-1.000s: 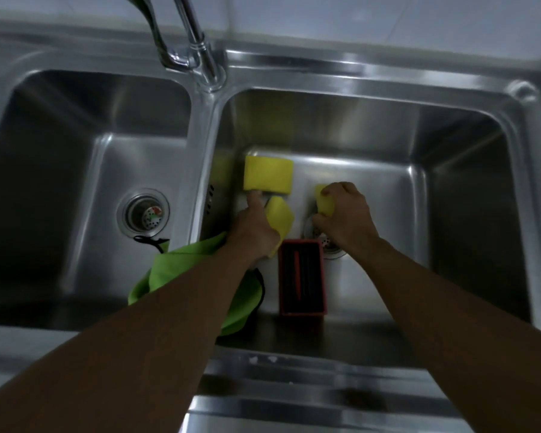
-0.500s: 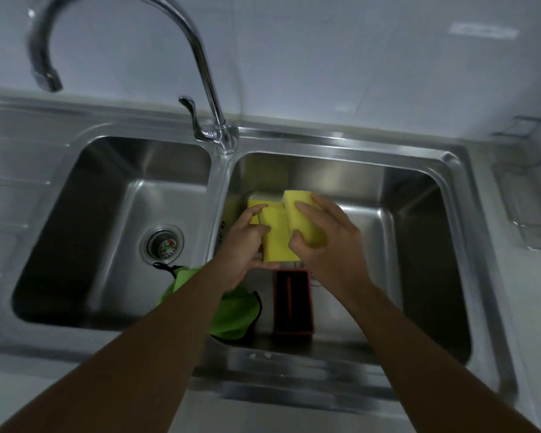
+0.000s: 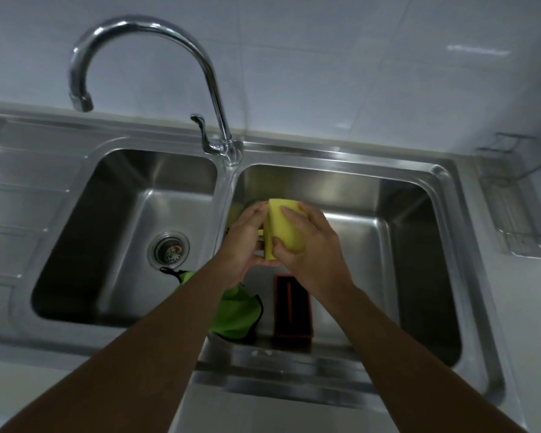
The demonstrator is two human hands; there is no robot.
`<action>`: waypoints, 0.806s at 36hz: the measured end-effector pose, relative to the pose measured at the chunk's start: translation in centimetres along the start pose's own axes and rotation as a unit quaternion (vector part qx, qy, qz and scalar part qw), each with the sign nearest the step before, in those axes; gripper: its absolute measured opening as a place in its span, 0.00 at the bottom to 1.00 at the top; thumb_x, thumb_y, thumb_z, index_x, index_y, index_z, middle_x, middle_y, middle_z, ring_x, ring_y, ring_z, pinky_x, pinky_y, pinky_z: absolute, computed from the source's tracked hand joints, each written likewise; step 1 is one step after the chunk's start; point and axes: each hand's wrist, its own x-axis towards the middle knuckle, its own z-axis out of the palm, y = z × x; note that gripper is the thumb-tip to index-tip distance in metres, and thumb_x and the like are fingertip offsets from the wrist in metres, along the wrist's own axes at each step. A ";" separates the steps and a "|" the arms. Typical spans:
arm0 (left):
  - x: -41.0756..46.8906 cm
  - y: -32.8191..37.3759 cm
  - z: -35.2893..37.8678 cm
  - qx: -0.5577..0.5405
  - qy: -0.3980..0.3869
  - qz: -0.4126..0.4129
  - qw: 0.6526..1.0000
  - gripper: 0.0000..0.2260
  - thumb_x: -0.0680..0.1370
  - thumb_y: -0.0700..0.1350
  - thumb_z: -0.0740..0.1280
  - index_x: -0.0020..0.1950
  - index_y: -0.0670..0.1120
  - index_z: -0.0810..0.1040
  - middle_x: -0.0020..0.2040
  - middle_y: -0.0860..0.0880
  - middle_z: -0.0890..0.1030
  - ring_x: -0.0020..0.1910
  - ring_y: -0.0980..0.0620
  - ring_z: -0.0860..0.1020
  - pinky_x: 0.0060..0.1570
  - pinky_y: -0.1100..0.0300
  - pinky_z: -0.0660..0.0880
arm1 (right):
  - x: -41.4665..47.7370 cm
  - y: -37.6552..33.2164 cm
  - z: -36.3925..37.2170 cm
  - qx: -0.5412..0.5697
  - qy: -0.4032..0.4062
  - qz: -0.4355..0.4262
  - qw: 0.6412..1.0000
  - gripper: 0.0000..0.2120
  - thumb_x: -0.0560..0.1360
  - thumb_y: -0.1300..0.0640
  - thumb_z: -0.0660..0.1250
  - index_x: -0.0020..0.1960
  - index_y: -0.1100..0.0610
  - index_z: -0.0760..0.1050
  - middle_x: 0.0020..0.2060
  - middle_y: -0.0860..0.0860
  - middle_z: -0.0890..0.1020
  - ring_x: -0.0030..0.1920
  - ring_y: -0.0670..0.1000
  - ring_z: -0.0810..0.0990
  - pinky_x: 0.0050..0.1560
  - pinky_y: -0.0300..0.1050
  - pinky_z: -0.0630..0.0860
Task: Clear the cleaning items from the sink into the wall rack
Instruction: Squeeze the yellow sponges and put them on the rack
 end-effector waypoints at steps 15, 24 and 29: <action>-0.7 0.5 -5.1 -0.048 0.109 0.047 0.992 0.16 0.78 0.51 0.65 0.66 0.56 0.75 0.61 0.45 0.78 0.57 0.38 0.79 0.49 0.30 0.77 | 2.9 1.2 -0.8 0.038 0.023 -0.060 0.997 0.17 0.82 0.62 0.59 0.70 0.57 0.73 0.63 0.53 0.80 0.62 0.49 0.78 0.64 0.31 0.68; -0.3 -0.8 -7.8 -0.059 0.218 0.088 0.970 0.10 0.78 0.52 0.65 0.60 0.58 0.77 0.56 0.47 0.77 0.50 0.44 0.79 0.36 0.51 0.80 | 4.0 5.4 2.1 -0.010 -0.046 0.024 0.999 0.22 0.79 0.65 0.57 0.72 0.55 0.69 0.67 0.52 0.76 0.67 0.51 0.75 0.67 0.42 0.70; 0.3 -2.4 -7.8 0.009 0.238 0.143 0.961 0.08 0.81 0.50 0.62 0.58 0.61 0.73 0.51 0.59 0.76 0.49 0.56 0.75 0.44 0.57 0.76 | 5.2 7.4 4.8 -0.090 -0.133 0.041 0.986 0.25 0.78 0.65 0.59 0.74 0.54 0.67 0.71 0.53 0.73 0.68 0.54 0.73 0.67 0.48 0.71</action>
